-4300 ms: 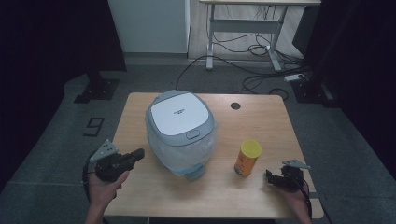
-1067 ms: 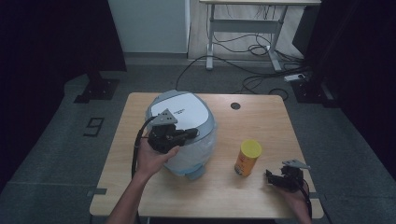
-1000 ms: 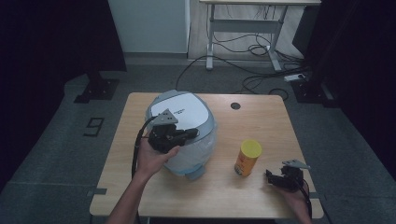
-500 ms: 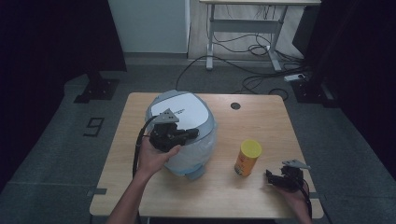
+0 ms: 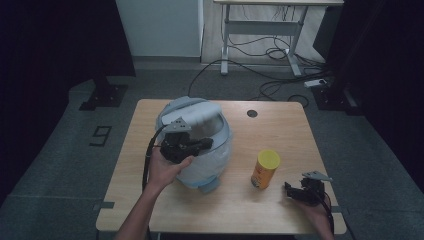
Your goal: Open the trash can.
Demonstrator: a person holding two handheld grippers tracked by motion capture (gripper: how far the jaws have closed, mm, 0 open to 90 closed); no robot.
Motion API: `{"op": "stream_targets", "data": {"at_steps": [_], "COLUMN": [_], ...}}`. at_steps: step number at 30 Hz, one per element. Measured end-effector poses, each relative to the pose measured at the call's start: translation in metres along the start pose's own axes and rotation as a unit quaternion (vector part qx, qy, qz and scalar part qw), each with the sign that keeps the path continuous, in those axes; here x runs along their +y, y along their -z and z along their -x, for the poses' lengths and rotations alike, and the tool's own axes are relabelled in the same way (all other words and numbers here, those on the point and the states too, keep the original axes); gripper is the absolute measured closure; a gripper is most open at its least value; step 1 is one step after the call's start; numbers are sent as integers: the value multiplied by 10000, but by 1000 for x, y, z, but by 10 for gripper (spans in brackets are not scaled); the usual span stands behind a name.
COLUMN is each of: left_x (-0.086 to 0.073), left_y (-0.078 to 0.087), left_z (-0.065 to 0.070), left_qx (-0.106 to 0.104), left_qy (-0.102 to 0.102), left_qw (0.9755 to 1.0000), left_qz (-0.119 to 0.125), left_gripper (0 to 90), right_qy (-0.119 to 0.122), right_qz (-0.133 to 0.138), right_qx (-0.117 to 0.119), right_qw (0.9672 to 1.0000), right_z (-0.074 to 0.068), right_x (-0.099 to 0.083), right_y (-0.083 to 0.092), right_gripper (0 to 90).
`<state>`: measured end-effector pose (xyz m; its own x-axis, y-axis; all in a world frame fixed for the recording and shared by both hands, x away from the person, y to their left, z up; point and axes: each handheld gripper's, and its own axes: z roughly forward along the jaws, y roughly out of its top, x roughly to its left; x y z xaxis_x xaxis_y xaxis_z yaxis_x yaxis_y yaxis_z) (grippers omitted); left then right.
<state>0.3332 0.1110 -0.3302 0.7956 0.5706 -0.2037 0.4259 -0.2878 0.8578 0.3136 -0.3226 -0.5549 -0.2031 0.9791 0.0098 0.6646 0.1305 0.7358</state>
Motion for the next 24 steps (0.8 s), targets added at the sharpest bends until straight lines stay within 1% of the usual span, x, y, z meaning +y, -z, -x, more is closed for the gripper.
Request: {"op": "stream_targets", "data": {"at_steps": [2, 5, 8, 10, 12, 14, 16, 19, 23, 24], "left_x": [0, 0, 1, 2, 1, 1, 0, -2, -5, -8], "left_y": [0, -1, 0, 1, 4, 11, 19, 31, 44, 49], "left_z": [0, -1, 0, 1, -1, -2, -4, -5, -7, -8], "left_qx": [23, -29, -34, 25, 21, -12, 14, 107, 208, 227], "left_qy": [5, 52, 1, -44, -30, 1, 6, 7, -36, -39], "left_qw": [10000, 10000, 10000, 10000, 10000, 9999, 9997, 9993, 9990, 9988], "left_qz": [18, -3, 22, 12, 72, 171, 260, 356, 403, 433], "left_gripper": [900, 900, 900, 900, 895, 892, 889, 878, 856, 837], "right_qy": [2, 0, 2, 2, 1, 0, 0, 2, 0, 1], "right_qz": [1, 0, 1, 0, 0, 6, 5, 6, 4, 4], "right_qx": [1, 4, 5, 3, 3, 4, 3, 5, 3, 3], "right_qw": [10000, 10000, 10000, 10000, 10000, 10000, 10000, 10000, 10000, 10000], "right_z": [0, 0, 0, 0, 0, 0, 0, 0, 0, 0], "right_x": [0, 0, 0, 0, 0, 0, 0, 0, 0, 0], "right_y": [0, 0, 0, 0, 0, 0, 0, 0, 0, 0], "right_gripper": [126, 126, 126, 126, 126, 126, 126, 126, 126, 126]}}
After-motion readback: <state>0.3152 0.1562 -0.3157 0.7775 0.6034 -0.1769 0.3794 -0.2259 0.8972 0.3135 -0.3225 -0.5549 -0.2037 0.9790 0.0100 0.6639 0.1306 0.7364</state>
